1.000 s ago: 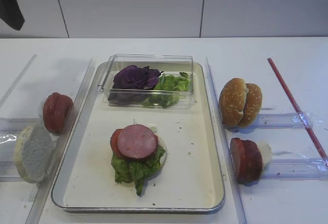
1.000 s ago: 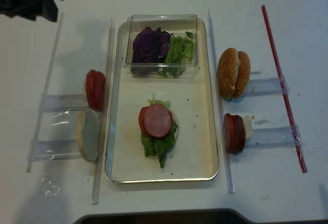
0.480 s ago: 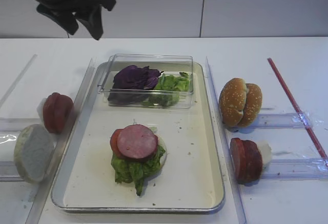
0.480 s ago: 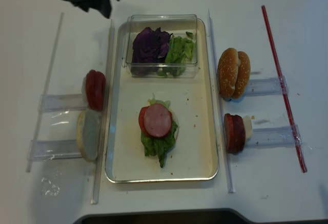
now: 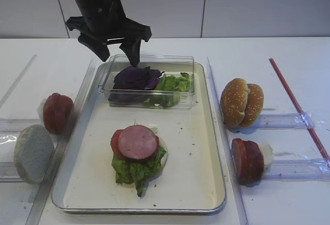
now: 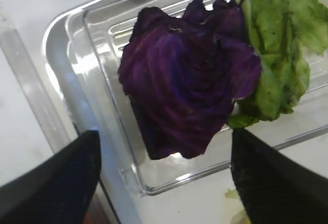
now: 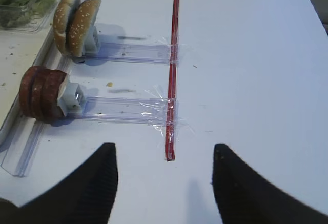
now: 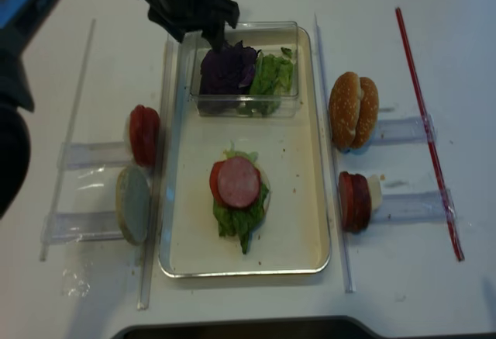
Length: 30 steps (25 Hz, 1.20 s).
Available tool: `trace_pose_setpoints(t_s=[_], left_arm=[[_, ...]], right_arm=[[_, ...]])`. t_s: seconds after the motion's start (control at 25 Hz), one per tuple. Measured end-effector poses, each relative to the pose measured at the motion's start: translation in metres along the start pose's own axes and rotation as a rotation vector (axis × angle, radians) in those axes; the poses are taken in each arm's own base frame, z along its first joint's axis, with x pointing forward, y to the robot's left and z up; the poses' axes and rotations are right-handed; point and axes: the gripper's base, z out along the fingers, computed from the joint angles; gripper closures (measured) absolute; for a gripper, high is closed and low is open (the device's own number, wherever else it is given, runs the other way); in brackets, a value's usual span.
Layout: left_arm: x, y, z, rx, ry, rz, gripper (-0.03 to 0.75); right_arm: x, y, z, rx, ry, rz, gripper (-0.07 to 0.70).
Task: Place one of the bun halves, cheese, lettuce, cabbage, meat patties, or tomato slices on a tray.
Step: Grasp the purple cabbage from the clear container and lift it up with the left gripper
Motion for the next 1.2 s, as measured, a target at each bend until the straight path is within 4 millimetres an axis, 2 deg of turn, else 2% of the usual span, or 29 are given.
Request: trace_pose_setpoints(t_s=[0.24,0.92,1.04,1.2], left_arm=[[-0.007,-0.005,0.015,0.053,0.011,-0.019,0.211],[-0.011,-0.007,0.074,0.09,0.107,-0.026,0.215],[-0.01,-0.007,0.077,0.097,0.113,-0.027,0.237],[-0.01,-0.007,0.077,0.095,0.113,-0.026,0.314]], right_arm=[[0.0,0.0,0.0,0.0,0.0,0.0,0.204],[0.0,0.0,0.0,0.0,0.0,-0.004,0.204],[0.0,0.0,0.0,0.0,0.0,-0.004,0.204],[0.0,0.0,0.0,0.0,0.0,-0.004,0.204]])
